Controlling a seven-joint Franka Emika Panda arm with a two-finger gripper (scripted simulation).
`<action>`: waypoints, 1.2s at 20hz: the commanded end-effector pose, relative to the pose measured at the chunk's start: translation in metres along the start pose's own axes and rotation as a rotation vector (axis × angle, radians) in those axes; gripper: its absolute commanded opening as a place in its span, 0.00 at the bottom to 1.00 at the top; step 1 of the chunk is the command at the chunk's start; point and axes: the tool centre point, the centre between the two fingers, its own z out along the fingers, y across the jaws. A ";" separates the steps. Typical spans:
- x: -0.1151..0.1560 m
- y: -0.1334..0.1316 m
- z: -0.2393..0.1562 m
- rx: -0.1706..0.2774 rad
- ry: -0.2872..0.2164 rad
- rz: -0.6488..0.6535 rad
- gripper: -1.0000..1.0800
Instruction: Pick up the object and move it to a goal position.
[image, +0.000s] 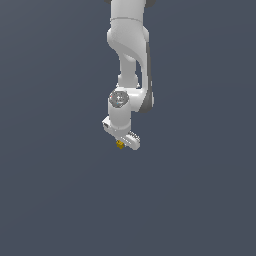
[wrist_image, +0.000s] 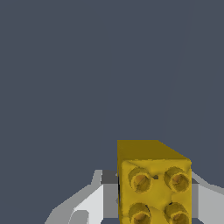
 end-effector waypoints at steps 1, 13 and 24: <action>0.005 0.003 -0.011 0.001 0.001 0.001 0.00; 0.043 0.036 -0.111 0.001 0.001 0.002 0.00; 0.088 0.071 -0.224 0.000 0.001 0.002 0.00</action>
